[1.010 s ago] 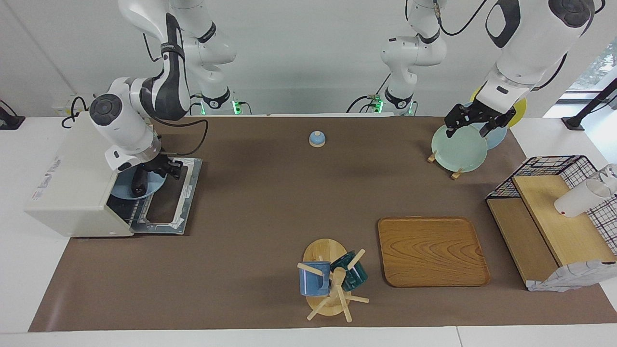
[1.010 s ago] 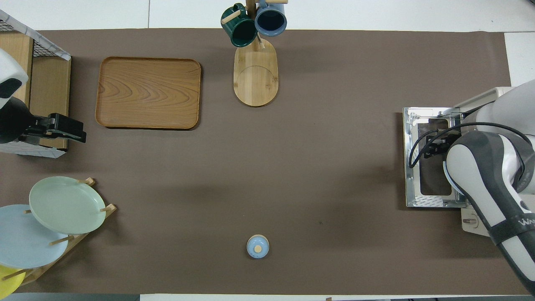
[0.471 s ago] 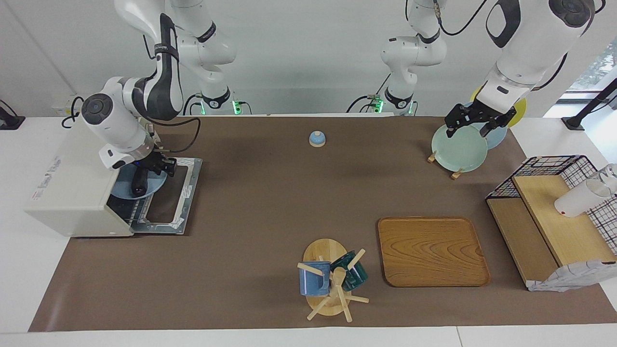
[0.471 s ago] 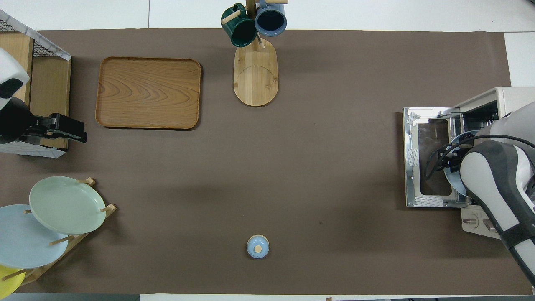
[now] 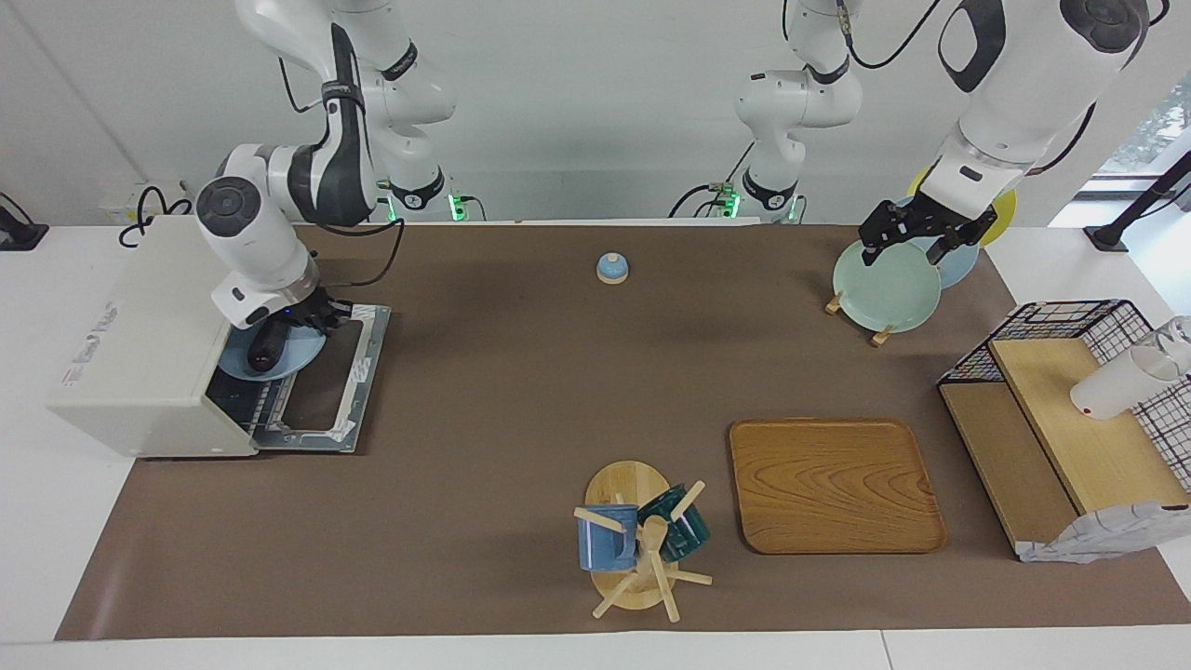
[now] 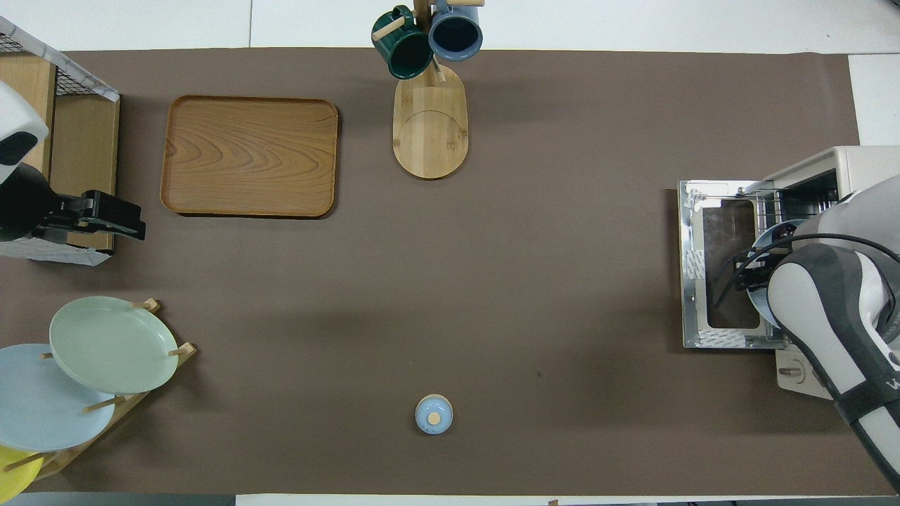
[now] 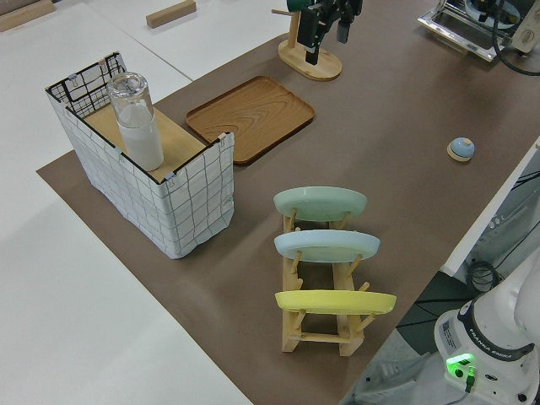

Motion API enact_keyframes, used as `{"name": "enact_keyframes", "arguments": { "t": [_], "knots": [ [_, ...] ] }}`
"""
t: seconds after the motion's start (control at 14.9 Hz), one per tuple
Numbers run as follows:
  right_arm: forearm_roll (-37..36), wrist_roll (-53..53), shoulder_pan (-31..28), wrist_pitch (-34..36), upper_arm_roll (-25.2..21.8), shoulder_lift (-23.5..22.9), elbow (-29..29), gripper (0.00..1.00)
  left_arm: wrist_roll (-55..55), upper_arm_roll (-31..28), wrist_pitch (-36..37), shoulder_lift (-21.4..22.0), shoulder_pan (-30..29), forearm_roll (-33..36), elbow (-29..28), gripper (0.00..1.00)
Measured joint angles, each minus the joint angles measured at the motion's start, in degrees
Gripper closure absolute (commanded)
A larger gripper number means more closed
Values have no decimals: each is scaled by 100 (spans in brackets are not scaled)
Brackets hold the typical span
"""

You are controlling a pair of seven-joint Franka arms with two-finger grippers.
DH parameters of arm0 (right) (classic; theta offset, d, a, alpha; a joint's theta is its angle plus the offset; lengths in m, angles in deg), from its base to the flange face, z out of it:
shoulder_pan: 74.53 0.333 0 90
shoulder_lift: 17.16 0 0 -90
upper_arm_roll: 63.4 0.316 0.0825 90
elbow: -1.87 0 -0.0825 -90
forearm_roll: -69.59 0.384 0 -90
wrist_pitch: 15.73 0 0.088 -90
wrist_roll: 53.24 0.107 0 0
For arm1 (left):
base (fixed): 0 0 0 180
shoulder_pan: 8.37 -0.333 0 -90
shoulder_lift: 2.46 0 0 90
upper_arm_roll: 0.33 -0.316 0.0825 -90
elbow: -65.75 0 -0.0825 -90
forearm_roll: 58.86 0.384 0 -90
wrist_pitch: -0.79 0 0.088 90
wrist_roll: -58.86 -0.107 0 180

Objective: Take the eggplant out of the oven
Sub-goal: 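Grasp the light blue plate with the right gripper and pull outward, then carry the plate out and set it on the table center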

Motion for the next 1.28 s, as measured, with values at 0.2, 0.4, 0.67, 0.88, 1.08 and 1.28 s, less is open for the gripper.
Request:
{"name": "enact_keyframes", "arguments": {
  "t": [0.2,0.4,0.67,0.88,1.08,1.28],
  "knots": [
    [-43,506,1083,440,46,-86,646,100,0,0,0,0,0,0,0,0],
    [-59,1609,2153,482,70,-227,941,100,0,6,0,0,2,0,0,0],
    [0,2763,3163,767,109,-711,1818,100,0,9,0,0,2,0,0,0],
    [124,3864,3772,1181,146,-1987,3365,100,-1,9,-3,0,2,0,0,0],
    [285,4835,4041,646,400,-3226,4249,100,-1,2,-14,0,-1,0,0,0],
    [351,4954,4114,208,423,-3646,4459,35,-1,-3,-58,0,-3,0,0,0]
  ]
}}
